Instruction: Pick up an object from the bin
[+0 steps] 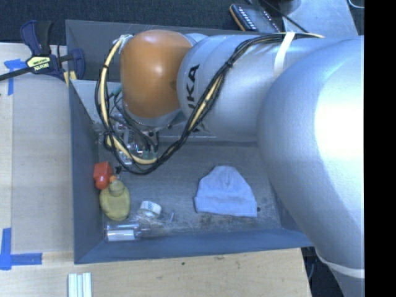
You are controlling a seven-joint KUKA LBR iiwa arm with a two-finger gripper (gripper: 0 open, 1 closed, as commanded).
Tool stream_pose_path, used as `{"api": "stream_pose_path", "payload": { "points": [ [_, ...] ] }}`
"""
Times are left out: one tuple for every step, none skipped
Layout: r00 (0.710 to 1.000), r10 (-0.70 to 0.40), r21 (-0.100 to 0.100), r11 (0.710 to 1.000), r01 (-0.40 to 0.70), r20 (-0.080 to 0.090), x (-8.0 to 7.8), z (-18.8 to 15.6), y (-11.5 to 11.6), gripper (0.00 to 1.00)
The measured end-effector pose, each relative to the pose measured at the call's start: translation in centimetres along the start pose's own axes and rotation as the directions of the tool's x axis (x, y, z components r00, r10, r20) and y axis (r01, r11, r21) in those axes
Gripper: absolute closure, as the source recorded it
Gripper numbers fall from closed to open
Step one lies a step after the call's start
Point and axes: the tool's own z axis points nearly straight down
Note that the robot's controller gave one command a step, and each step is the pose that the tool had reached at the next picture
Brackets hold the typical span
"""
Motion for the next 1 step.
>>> {"api": "stream_pose_path", "payload": {
  "points": [
    [1.000,0.004,-0.002,1.000,-0.004,0.007,-0.18,-0.53,-0.15,0.00]
  ]
}}
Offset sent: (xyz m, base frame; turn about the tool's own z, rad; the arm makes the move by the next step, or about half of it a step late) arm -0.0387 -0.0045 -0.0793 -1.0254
